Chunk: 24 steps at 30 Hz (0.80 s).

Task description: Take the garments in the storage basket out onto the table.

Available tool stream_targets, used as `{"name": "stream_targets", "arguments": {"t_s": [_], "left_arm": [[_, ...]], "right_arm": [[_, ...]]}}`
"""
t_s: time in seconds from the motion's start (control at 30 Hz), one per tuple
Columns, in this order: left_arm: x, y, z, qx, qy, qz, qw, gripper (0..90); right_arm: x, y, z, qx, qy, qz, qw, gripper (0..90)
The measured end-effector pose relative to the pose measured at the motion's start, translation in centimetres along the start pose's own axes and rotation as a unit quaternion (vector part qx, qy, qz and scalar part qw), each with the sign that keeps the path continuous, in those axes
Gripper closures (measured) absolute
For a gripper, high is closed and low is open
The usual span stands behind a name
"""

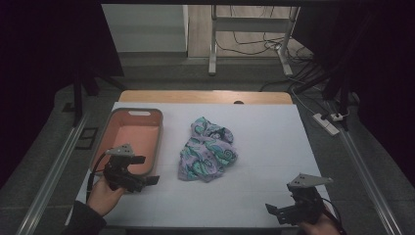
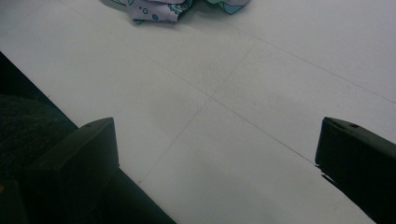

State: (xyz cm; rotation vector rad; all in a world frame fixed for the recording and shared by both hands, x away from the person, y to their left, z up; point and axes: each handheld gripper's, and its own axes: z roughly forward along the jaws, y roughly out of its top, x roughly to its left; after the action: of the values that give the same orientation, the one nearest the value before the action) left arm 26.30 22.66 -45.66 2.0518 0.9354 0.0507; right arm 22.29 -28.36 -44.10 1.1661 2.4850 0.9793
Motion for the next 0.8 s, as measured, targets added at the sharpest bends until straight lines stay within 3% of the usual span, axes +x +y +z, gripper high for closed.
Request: {"name": "stream_targets", "arguments": {"t_s": [0.8], "left_arm": [[0.4,-4.6,-4.0,-0.02,0.028,-0.048,0.9982,0.0]], "right_arm": [[0.0,0.0,0.1,0.003,-0.002,-0.001,1.0,0.0]]}}
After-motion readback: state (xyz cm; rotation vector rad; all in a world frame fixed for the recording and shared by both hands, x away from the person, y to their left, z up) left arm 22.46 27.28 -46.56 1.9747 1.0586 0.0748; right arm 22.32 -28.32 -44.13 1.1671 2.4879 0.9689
